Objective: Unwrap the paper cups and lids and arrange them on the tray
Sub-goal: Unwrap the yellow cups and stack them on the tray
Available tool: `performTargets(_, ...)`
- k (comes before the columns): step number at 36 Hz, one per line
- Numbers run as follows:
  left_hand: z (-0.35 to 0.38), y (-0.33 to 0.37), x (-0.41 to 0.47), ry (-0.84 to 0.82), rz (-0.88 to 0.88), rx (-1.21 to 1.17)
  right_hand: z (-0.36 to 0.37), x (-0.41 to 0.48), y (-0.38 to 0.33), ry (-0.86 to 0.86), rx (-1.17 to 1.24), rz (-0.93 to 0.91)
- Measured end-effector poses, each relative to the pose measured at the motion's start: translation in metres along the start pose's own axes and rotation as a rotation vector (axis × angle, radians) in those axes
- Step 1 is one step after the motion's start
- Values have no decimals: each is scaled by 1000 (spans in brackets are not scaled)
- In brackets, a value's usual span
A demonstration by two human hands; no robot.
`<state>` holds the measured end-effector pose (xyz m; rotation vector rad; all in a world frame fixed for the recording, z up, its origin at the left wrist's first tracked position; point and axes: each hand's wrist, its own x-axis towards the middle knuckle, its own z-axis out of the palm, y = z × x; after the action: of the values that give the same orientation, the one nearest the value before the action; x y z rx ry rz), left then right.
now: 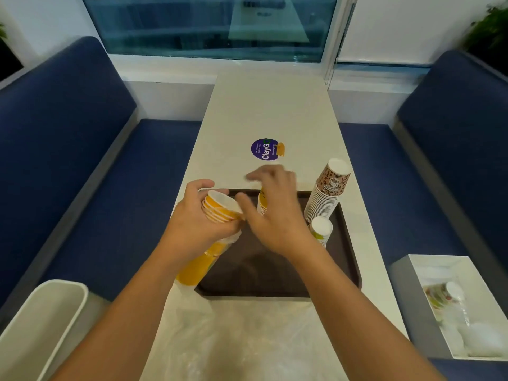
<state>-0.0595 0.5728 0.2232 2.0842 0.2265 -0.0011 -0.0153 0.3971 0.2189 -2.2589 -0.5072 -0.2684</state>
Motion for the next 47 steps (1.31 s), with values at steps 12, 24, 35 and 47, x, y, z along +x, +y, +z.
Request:
performTargets(12,-4,14,-15,-46,61,41,-13,-25,-36,-268,192,-5)
performTargets(24,-16,6,-32,43,142,102,-24,-20,-41,107,340,60)
performTargets(35,-18,4,-24,20,167,119,-36,-4,-26,-310,-418,-268)
performTargets(47,-13,-2,-4,117,85,15,-19,51,24,293,-7,234)
